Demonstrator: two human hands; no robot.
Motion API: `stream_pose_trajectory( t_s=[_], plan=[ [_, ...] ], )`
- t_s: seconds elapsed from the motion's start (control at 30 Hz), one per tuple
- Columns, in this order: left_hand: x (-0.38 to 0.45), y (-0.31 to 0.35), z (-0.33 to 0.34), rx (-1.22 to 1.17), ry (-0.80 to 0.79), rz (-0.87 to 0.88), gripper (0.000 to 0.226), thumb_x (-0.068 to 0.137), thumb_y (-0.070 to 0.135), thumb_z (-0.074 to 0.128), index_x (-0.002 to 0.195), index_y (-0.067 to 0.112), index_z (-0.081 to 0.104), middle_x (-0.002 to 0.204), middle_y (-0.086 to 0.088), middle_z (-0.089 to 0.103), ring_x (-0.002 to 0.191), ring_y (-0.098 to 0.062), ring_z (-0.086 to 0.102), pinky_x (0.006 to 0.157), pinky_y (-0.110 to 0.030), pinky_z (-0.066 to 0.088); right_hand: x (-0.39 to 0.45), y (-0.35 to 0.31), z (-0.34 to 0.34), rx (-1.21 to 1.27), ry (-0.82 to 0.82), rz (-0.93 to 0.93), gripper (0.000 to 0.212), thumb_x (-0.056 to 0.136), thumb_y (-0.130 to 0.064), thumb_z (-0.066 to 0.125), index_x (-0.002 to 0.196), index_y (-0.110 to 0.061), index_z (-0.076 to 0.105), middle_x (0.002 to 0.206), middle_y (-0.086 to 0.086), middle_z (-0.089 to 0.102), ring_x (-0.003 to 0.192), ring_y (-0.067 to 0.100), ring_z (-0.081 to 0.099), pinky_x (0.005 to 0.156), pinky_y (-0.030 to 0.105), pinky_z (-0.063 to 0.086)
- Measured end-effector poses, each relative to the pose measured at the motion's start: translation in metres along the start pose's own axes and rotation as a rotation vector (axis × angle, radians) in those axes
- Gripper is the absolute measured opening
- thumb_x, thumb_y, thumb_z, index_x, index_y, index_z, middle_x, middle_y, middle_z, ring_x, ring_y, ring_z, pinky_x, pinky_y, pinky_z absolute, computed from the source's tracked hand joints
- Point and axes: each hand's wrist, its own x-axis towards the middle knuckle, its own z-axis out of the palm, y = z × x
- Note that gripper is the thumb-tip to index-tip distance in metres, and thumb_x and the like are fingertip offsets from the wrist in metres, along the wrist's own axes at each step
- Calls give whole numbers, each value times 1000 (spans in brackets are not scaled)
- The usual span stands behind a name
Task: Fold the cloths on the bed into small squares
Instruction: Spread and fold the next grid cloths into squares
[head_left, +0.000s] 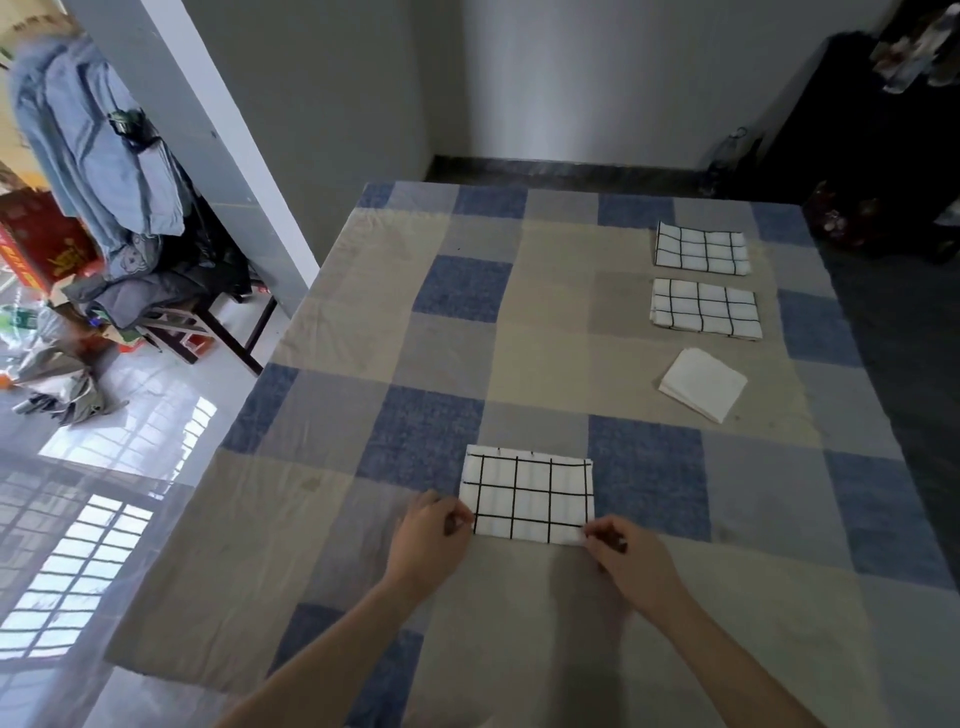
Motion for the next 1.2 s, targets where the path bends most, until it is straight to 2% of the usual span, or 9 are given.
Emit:
stream_pose_trajectory(
  t_s=[0.17, 0.3, 0.4, 0.53, 0.7, 0.87, 0.93, 1.03, 1.2],
  plan=[
    [9, 6, -1, 26, 7, 40, 12, 87, 22, 58, 93, 31, 62, 93, 16, 44, 83, -9, 51, 77, -29, 45, 8, -3, -1, -14, 4, -31, 21, 88, -11, 65, 82, -32, 64, 84, -8, 67, 71, 5, 60, 63, 18, 46],
    [11, 10, 3, 261, 117, 176, 16, 85, 21, 56, 100, 26, 57, 115, 7, 40, 105, -15, 42, 89, -31, 38, 8, -4, 4, -178, 66, -69, 14, 86, -13, 65, 89, -27, 64, 98, 0, 54, 77, 2, 54, 71, 9, 41],
    [14, 23, 11, 340, 46, 340, 26, 88, 21, 51, 114, 25, 51, 141, 2, 31, 127, -20, 32, 104, -36, 32, 6, -14, 17, -302, 136, -144, 19, 86, -13, 61, 104, -20, 62, 107, -2, 44, 86, 12, 54, 81, 30, 50],
    [26, 41, 26, 444, -79, 432, 50, 92, 19, 46, 141, 20, 37, 160, -4, 9, 147, -24, 7, 121, -42, 9, 18, -33, 42, -455, 198, -368, 35, 83, -7, 59, 117, -14, 59, 126, 7, 48, 114, 26, 50, 89, 41, 50],
    [38, 35, 33, 529, -278, 402, 62, 102, 26, 32, 155, 16, 2, 163, 0, -7, 147, -16, -18, 121, -41, -6, 39, -45, 65, -519, 142, -476, 51, 93, -31, 33, 139, -14, 44, 148, 9, 41, 137, 24, 38, 110, 39, 34],
    [42, 24, 33, 575, -280, 399, 64, 96, 49, 15, 155, 27, 3, 162, 10, -11, 142, -8, -24, 119, -50, -10, 53, -17, 64, -692, 33, -464, 53, 93, -37, 33, 140, -14, 46, 148, 3, 44, 135, 19, 44, 106, 43, 42],
    [40, 18, 36, 630, -197, 436, 59, 99, 53, 6, 154, 32, 7, 162, 9, -5, 147, -12, -15, 116, -52, -14, 54, -4, 57, -738, 26, -480, 53, 93, -34, 35, 142, -16, 44, 151, 1, 39, 139, 16, 37, 110, 40, 34],
    [35, 12, 39, 657, -156, 438, 57, 101, 52, 8, 153, 32, 22, 162, 3, 17, 149, -18, 5, 115, -53, -2, 51, 7, 42, -781, 81, -436, 54, 95, -35, 33, 146, -16, 38, 154, 0, 34, 143, 13, 25, 115, 37, 17],
    [38, 11, 36, 642, -94, 317, 77, 93, 71, 15, 155, 25, 9, 163, 0, 2, 150, -18, -5, 117, -48, -10, 53, 18, 24, -809, 110, -367, 55, 99, -41, 21, 150, -20, 30, 157, -5, 28, 144, 8, 17, 117, 38, 8]
  ],
)
